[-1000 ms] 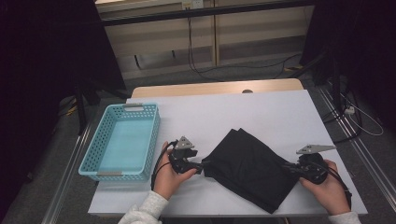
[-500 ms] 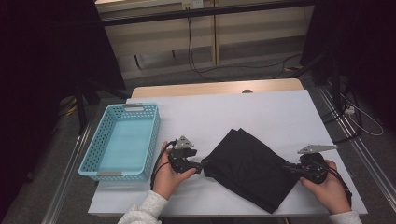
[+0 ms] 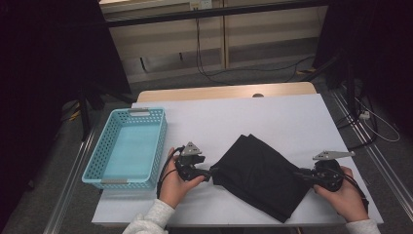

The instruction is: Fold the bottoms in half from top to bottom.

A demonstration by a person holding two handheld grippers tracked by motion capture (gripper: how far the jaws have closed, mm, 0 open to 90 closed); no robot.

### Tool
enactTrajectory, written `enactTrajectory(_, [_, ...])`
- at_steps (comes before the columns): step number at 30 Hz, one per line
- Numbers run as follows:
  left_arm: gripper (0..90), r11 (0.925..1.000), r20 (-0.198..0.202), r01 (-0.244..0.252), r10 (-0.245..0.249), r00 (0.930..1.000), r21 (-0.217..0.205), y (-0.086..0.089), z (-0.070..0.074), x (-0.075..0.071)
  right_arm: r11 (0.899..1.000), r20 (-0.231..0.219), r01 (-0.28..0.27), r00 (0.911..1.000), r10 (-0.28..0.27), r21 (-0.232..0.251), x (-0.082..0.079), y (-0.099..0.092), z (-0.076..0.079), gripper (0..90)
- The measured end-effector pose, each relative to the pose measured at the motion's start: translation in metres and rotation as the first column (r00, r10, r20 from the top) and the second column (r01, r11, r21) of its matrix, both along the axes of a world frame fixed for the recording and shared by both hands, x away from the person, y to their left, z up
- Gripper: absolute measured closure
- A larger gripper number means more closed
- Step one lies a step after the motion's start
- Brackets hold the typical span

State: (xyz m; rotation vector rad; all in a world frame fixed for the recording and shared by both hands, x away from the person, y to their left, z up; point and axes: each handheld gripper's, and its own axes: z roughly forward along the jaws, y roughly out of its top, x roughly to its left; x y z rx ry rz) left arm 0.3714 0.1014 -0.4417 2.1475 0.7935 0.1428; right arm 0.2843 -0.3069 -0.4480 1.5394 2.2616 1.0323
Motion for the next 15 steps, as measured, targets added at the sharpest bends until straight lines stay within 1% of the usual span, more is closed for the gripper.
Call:
enactTrajectory(2, [29.8,1.0000,0.000,0.001,-0.001,1.0000,0.001,0.000,0.000,0.000,1.000,-0.008,-0.008,0.9999,0.008,0.006,0.000,0.001,0.000,80.4])
enactTrajectory(4, [29.8,1.0000,0.000,0.001,-0.001,1.0000,0.002,0.000,0.000,0.000,1.000,-0.016,-0.013,0.9998,0.013,-0.003,0.001,0.003,0.002,81.6])
enactTrajectory(8, [29.9,1.0000,0.000,0.005,-0.005,1.0000,0.004,-0.001,0.000,0.000,0.999,-0.019,-0.034,0.9992,0.034,0.014,0.005,0.003,0.003,82.6])
enactTrajectory(9, [29.8,1.0000,0.001,0.006,-0.006,1.0000,0.004,-0.001,0.000,0.001,0.999,-0.014,-0.033,0.9994,0.033,0.006,0.006,0.005,0.004,82.8])
enactTrajectory(10, [29.9,1.0000,-0.001,0.005,-0.005,1.0000,0.004,-0.001,0.000,0.001,0.999,0.002,-0.039,0.9992,0.039,0.006,0.008,0.007,0.006,82.8])
enactTrajectory(11, [29.9,1.0000,-0.001,0.002,-0.002,1.0000,0.002,-0.001,0.000,0.000,0.999,0.008,-0.052,0.9986,0.052,0.008,0.009,0.010,0.009,82.8])
enactTrajectory(13, [30.0,1.0000,0.004,0.003,-0.003,1.0000,0.006,0.000,0.001,0.001,0.998,0.041,-0.069,0.9968,0.069,-0.004,0.012,0.017,0.015,82.8])
enactTrajectory(15, [29.9,1.0000,0.003,-0.001,0.001,1.0000,0.003,0.001,0.001,0.001,0.997,0.057,-0.081,0.9951,0.081,-0.008,0.017,0.022,0.018,82.8])
